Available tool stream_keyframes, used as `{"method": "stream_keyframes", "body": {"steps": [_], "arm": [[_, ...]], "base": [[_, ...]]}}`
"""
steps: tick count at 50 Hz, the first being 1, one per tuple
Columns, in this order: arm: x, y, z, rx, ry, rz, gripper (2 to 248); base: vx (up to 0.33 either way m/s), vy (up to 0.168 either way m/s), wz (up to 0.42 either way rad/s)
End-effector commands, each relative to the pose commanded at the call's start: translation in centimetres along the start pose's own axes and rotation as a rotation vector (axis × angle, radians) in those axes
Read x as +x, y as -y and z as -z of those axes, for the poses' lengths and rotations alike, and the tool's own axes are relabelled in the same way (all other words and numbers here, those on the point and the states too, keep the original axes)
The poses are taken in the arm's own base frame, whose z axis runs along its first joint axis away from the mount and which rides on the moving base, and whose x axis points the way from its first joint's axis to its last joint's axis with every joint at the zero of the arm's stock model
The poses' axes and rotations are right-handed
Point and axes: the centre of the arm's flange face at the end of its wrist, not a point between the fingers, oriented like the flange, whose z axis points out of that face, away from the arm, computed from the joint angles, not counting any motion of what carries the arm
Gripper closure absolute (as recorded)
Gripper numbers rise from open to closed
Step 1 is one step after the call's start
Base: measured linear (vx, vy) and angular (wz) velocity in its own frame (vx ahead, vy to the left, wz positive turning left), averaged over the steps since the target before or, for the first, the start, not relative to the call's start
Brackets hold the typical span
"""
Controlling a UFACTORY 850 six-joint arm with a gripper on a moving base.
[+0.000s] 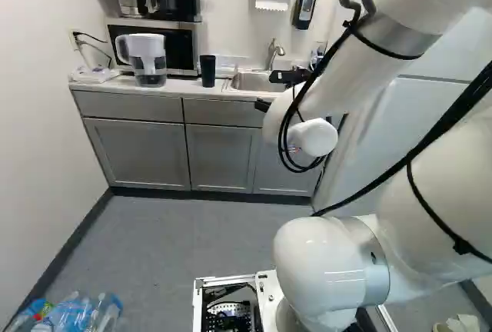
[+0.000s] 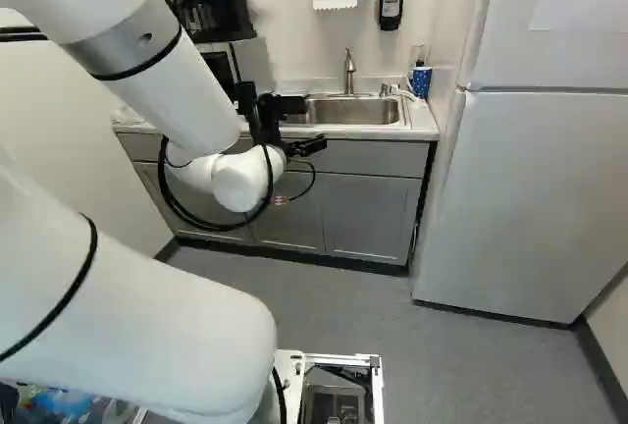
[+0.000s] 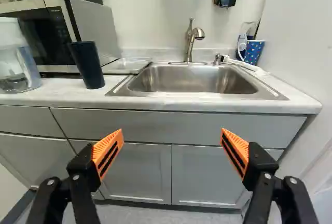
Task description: Rinse the cup and place it in the tray
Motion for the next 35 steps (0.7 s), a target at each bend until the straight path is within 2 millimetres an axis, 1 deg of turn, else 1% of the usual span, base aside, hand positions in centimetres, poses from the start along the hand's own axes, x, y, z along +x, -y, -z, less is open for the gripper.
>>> {"method": "stream_keyframes", "body": {"steps": [22, 35], "arm": [[2.3, 0.0, -0.7, 0.001, -0.043, 0.0, 3], [3.4, 0.0, -0.7, 0.001, -0.057, 0.0, 3]], "base": [[0.0, 0.0, 0.0], [0.0, 0.0, 0.0]]}}
